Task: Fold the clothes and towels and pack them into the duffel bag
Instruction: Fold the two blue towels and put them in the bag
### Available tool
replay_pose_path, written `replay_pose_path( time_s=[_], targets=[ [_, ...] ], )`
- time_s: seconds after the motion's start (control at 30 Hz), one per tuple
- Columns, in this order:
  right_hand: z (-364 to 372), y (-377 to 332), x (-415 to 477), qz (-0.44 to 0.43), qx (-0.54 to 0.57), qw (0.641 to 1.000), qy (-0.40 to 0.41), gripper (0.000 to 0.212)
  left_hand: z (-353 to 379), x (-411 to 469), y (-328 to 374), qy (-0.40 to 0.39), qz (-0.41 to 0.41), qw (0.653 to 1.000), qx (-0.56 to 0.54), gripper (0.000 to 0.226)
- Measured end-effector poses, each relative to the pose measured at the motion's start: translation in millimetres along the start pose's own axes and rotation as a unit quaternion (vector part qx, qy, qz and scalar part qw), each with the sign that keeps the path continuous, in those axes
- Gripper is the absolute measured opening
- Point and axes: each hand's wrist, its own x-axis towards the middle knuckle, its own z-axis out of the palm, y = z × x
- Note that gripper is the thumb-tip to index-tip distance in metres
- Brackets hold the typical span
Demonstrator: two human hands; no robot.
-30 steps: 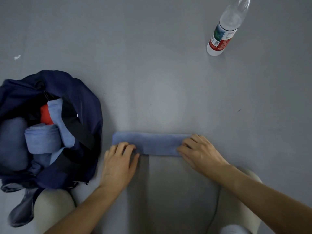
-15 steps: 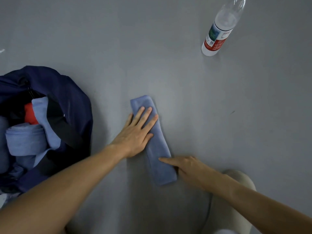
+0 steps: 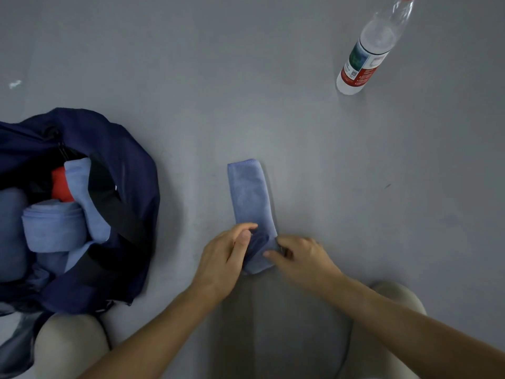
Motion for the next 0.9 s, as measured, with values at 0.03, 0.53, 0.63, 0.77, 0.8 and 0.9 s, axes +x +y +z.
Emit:
replay_pose_path(
  time_s=[0.03,0.53,0.63,0.77,0.8,0.9],
  targets=[
    [-1.7,-3.9,5.8,0.041,0.01,0.999,0.003,0.044,-0.9,-0.5,5.6,-0.011,-0.019,1.0,-0.018,0.056],
    [-2.7,31.5,14.8,-0.243,-0.314,0.913,0.09,0.077,14.0,33.4,-0.2,0.088,-0.005,0.99,0.113,0.035],
    [-1.7,29.9,26.3,-0.267,-0.318,0.903,0.108,0.073,19.4,27.1,-11.9,0.154,0.172,0.949,0.213,0.036],
    [-1.5,27.1,39.6,-0.266,-0.291,0.915,0.084,0.079,17.4,20.3,-33.6,0.051,0.214,0.947,0.235,0.07],
    [-1.9,25.5,41.4,-0.261,-0.277,0.922,0.067,0.078,14.2,19.8,-37.4,0.025,0.209,0.947,0.241,0.077],
    [-9.4,12.9,44.9,-0.214,-0.19,0.957,0.039,0.073,2.5,24.7,-31.8,0.009,0.167,0.965,0.2,0.069]
  ],
)
